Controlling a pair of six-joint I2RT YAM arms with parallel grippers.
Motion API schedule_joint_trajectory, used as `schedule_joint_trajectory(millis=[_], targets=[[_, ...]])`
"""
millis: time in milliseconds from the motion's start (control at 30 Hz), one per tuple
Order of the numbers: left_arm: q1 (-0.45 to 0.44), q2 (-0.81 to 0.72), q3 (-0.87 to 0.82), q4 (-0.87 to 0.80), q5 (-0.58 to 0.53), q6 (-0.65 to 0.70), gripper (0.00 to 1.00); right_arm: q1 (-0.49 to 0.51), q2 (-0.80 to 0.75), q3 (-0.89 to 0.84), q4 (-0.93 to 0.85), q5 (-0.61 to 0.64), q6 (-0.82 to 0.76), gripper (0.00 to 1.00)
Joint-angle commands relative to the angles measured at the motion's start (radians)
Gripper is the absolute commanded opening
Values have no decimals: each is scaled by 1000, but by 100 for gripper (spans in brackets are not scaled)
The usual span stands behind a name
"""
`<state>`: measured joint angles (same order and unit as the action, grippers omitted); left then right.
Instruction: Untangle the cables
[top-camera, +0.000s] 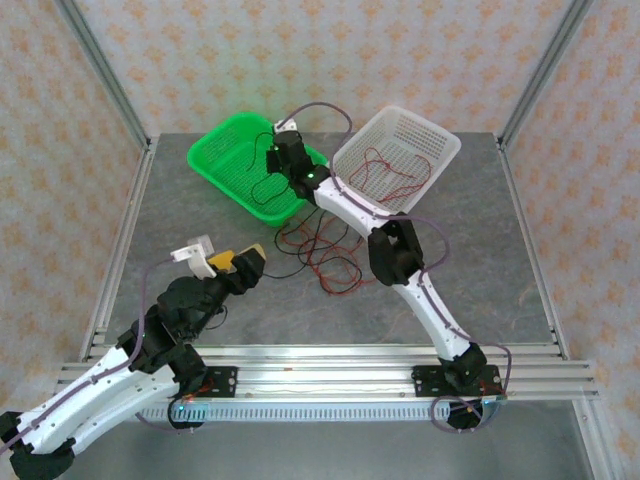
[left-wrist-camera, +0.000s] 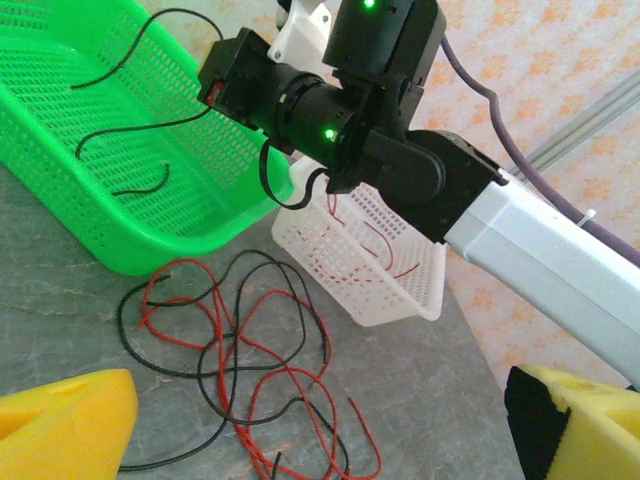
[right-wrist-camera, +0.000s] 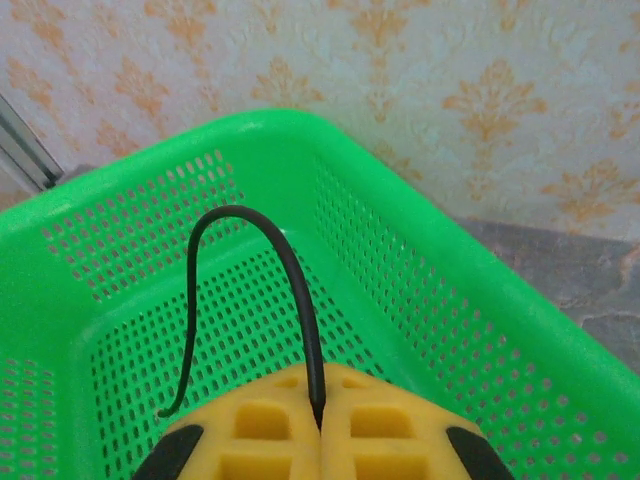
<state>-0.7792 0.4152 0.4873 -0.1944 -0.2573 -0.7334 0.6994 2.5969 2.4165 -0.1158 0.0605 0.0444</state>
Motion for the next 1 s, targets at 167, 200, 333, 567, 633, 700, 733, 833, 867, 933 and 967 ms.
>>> schedule_joint_trajectory(millis=[167,200,333,567,633,700,733,833,867,933,967], targets=[[2,79,206,-288,-108,-81,93,-5,54,86,-54,41,21,22],[2,88,230,-321,-117,-91,93,-6,53,90,-62,44,19,28],[1,112,291,-411,-132,-112,91,-6,36,102,-90,61,11,47],[2,144,317,-481,-117,-150,87,-6,-39,112,-157,79,9,65],[1,163,316,-495,-103,-159,86,-6,-71,119,-197,91,16,66],[2,186,316,-506,-80,-164,86,-6,-104,128,-246,116,40,67],[3,200,316,-514,-72,-168,86,-6,-123,136,-280,132,65,67],[3,244,318,-533,-41,-173,84,-6,-185,140,-374,152,135,67],[2,263,319,-535,-24,-169,83,-5,-208,139,-409,151,159,67],[2,299,324,-540,6,-158,81,-2,-247,133,-463,144,190,67],[1,321,329,-542,23,-153,80,3,-266,129,-491,139,198,67]])
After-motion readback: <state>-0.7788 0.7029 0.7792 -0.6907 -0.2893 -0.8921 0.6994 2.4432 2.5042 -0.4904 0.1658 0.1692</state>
